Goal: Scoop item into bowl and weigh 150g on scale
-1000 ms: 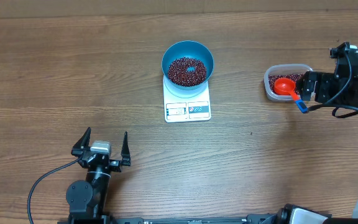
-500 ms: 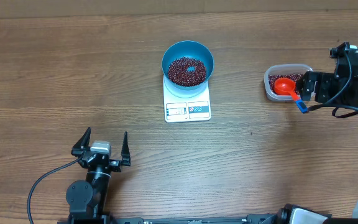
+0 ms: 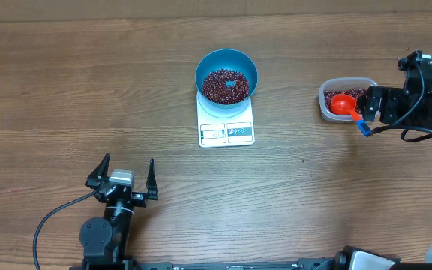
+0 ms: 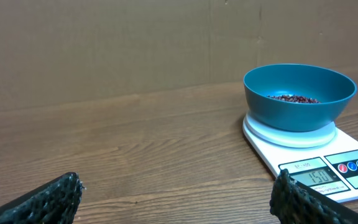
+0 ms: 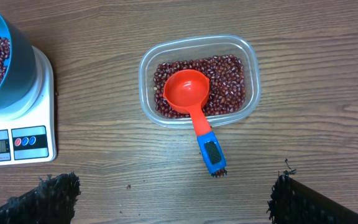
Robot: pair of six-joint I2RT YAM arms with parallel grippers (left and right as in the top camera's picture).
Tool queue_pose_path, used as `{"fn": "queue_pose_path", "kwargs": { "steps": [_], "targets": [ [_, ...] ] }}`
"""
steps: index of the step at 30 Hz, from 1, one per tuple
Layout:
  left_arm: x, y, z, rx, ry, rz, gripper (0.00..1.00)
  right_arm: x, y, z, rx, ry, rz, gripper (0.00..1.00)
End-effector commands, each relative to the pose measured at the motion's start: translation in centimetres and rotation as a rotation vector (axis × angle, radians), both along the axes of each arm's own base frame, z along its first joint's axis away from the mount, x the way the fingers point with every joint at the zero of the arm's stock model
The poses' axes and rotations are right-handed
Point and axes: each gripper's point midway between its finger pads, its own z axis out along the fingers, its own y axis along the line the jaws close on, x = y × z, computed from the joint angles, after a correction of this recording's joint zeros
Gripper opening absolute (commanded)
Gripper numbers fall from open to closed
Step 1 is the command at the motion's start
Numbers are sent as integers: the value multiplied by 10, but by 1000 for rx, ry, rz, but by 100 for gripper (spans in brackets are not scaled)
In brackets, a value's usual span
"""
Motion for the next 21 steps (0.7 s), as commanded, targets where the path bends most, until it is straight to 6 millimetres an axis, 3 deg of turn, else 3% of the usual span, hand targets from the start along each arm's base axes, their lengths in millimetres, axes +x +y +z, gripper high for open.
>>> {"fn": "queue_pose_path", "kwargs": {
  "steps": [1, 16, 21],
  "targets": [
    [0, 4, -1, -12, 0, 22, 100, 3, 1, 8, -1, -24, 7, 100],
    [0, 4, -1, -12, 0, 22, 100, 6, -1, 10, -15, -41, 2, 100],
    [0, 4, -1, -12, 0, 22, 100, 15, 2, 20, 30, -143, -41, 100]
  ]
}}
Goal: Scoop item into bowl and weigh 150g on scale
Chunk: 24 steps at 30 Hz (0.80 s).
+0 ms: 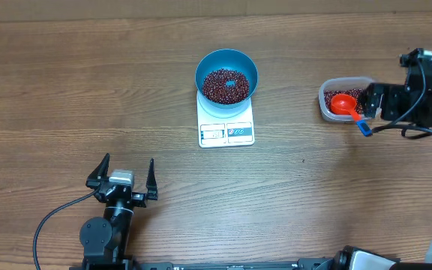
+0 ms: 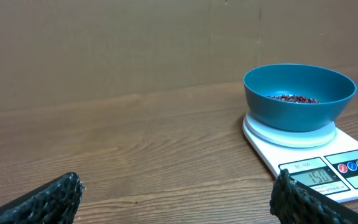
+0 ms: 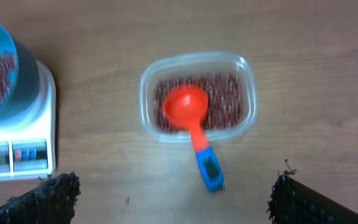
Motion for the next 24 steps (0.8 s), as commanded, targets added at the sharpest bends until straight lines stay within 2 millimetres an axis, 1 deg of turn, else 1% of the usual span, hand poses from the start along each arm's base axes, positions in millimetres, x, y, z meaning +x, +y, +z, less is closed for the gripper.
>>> {"fn": "queue_pose_path", "kwargs": {
  "steps": [1, 5, 9, 12, 16, 21, 24],
  "targets": [
    [0, 4, -1, -12, 0, 22, 99, -1, 5, 12, 48, -81, -49, 100],
    [0, 4, -1, -12, 0, 22, 100, 0, 5, 21, 69, -201, -104, 100],
    [0, 4, -1, -12, 0, 22, 100, -2, 12, 22, 54, -323, -93, 100],
    [0, 4, -1, -12, 0, 22, 100, -3, 23, 22, 36, -428, -57, 100],
    [0, 4, -1, -12, 0, 22, 100, -10, 42, 19, 19, -568, 2, 100],
    [0, 4, -1, -12, 0, 22, 100, -26, 66, 9, 13, -728, 70, 100],
    [0, 4, -1, -12, 0, 22, 100, -39, 75, -2, 9, -810, 99, 100]
  ]
}}
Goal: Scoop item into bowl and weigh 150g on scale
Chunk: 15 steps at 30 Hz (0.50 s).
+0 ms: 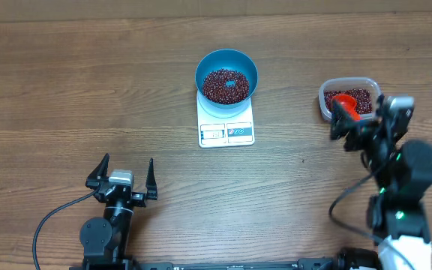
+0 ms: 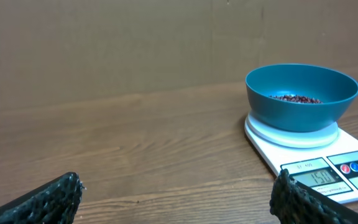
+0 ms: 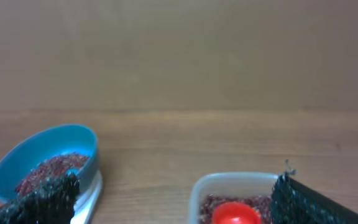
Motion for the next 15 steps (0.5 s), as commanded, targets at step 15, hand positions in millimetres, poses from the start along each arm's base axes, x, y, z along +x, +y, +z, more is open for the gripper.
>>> {"fn": "queue_pose_path", "kwargs": {
  "steps": [15],
  "targets": [
    [0, 3, 0, -12, -1, 15, 100, -59, 20, -76, -6, -142, 34, 100]
  ]
}}
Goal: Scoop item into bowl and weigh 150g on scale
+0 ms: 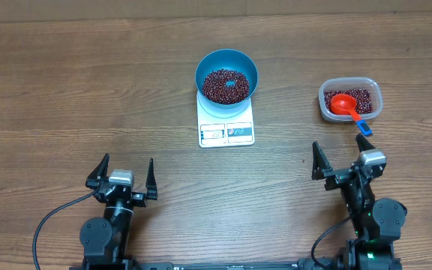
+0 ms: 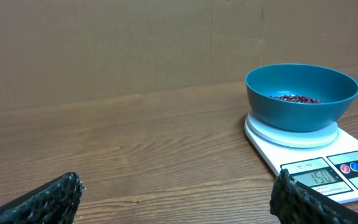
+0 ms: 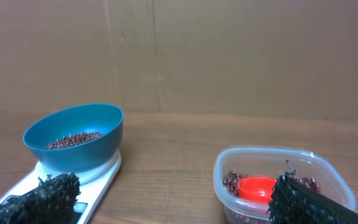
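Note:
A blue bowl (image 1: 226, 77) of red beans sits on the white scale (image 1: 226, 126); its display (image 2: 319, 177) reads 150. A clear tub (image 1: 350, 99) of beans at the right holds a red scoop (image 1: 343, 104) with a blue handle sticking over its near rim. My left gripper (image 1: 122, 180) rests open at the front left, nothing between its fingers. My right gripper (image 1: 342, 168) rests open at the front right, empty, below the tub. The bowl (image 3: 74, 135) and tub (image 3: 281, 182) also show in the right wrist view.
A brown cardboard wall (image 2: 135, 43) stands behind the wooden table (image 1: 88, 90). A black cable (image 1: 51, 217) loops by the left arm base at the front edge.
My right arm has dropped back from near the tub to the front right edge of the table, gripper still open. The scoop lies in the tub as before. The left arm is unchanged.
My right gripper hovered open above the tub at the right, the scoop lying free in the beans and the scale reading 150. It then stood lower in front of the tub, and now rests at the front right. The left arm stayed still throughout.

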Robot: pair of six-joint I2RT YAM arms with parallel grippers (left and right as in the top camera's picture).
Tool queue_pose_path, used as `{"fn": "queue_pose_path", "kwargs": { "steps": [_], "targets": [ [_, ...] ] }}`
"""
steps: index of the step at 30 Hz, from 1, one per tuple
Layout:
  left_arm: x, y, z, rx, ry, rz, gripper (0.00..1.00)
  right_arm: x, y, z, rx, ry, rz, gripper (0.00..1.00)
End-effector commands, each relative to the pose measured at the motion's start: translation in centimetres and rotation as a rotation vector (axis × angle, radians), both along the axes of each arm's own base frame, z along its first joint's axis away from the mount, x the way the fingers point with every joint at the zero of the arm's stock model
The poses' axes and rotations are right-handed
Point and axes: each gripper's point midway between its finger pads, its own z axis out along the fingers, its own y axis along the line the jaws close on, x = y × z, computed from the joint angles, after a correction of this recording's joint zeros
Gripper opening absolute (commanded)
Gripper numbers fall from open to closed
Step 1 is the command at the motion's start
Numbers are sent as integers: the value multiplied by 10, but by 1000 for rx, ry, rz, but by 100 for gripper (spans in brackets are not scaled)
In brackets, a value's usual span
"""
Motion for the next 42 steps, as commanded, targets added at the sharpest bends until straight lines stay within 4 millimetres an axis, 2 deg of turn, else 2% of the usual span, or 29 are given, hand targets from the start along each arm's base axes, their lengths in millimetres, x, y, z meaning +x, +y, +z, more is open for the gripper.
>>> {"fn": "queue_pose_path", "kwargs": {
  "steps": [1, 9, 15, 21, 42],
  "targets": [
    [0, 3, 0, -12, -1, 15, 100, -4, -2, -2, 3, -7, -19, 100],
    [0, 3, 0, -12, -1, 15, 100, -10, 5, -10, 2, 24, -13, 100],
    [0, 3, 0, -12, -1, 15, 100, -19, 9, -27, -2, 90, 4, 100],
    [0, 3, 0, -12, -1, 15, 100, -24, 9, -5, 0, -6, 3, 100],
    [0, 3, 0, -12, -1, 15, 100, -24, 9, -6, 3, -3, 3, 100]
  ]
}}
